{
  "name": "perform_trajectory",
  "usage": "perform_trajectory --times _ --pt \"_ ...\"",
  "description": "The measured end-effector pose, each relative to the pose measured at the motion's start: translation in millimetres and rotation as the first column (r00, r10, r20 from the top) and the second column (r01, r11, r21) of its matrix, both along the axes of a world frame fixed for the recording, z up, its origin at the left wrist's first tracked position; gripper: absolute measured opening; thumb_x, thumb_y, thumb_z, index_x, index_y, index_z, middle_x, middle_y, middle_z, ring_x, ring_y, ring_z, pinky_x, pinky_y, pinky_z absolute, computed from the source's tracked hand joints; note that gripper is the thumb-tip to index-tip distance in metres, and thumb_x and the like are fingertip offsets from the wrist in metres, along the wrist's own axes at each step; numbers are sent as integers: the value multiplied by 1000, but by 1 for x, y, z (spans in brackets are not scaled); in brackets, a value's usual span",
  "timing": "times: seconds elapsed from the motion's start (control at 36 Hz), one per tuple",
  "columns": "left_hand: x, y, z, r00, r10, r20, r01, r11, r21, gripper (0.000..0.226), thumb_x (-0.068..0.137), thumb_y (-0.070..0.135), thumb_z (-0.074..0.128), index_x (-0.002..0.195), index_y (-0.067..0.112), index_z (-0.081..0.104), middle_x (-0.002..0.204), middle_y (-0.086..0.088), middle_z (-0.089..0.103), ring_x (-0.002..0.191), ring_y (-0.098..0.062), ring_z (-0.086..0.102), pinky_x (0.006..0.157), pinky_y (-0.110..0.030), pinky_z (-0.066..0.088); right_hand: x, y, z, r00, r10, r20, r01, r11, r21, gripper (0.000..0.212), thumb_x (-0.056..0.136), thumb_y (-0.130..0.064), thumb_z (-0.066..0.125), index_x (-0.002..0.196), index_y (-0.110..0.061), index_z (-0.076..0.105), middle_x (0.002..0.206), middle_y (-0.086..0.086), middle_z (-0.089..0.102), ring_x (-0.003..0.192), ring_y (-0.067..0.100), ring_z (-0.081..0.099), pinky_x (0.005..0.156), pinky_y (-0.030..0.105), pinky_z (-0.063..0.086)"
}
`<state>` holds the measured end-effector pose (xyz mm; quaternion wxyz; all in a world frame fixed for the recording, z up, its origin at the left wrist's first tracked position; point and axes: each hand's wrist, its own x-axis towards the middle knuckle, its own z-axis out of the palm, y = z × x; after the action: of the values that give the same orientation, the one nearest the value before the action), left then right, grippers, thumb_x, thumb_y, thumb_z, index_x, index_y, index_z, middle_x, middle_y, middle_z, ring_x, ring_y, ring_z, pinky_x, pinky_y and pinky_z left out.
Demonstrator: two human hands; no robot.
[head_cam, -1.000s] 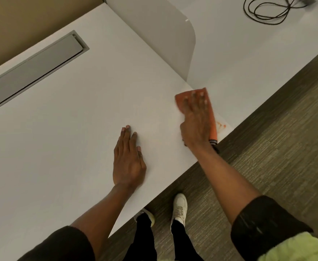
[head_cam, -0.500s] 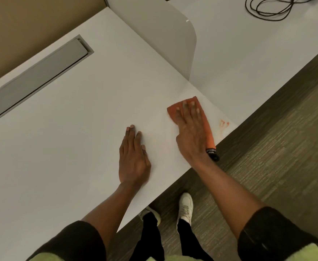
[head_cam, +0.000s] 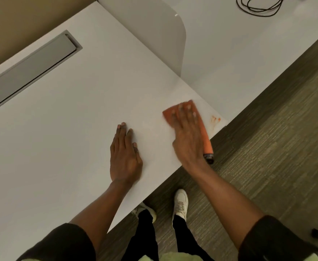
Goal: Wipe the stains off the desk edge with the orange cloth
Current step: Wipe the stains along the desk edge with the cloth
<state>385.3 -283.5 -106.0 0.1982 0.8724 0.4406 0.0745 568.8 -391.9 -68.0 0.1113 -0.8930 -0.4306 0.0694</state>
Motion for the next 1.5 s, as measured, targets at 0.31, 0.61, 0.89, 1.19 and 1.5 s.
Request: perform_trajectory --times 0.31,0.61,0.89,1.19,1.5 --pt "1 1 -5 1000 0 8 -1 1000 23 54 117 32 32 170 23 25 183 8 10 170 -11 3 135 -36 10 -57 -35 -3 999 -15 -44 16 999 38 83 84 -1 37 165 -11 24 175 20 14 164 40 4 131 58 20" --pt "2 0 4 1000 -10 -5 10 1000 26 53 117 26 34 169 18 31 183 5 13 170 -10 4 135 -31 6 53 -32 4 971 -231 57 234 971 -52 85 89 5 56 165 -14 25 174 18 20 164 36 10 133 50 11" --pt "2 0 1 1000 11 -4 -11 1000 22 53 118 29 33 170 20 29 183 5 13 170 -12 6 136 -36 9 -60 -37 -6 992 128 -14 -127 989 73 75 89 2 28 163 -10 32 173 17 21 162 40 11 133 57 16" --pt "4 0 5 1000 -7 -1 7 999 39 51 117 24 35 167 16 34 182 2 17 170 -11 5 136 -32 8 56 -46 -5 953 -301 23 296 948 119 85 83 15 55 161 -11 35 171 19 28 163 38 14 132 55 18" --pt "2 -1 2 1000 10 13 -10 999 31 52 117 28 33 168 19 33 182 5 17 170 -11 7 136 -40 15 -1 -55 -15 999 -18 -48 28 976 216 78 83 14 44 158 -7 41 171 19 29 163 39 15 130 59 22"
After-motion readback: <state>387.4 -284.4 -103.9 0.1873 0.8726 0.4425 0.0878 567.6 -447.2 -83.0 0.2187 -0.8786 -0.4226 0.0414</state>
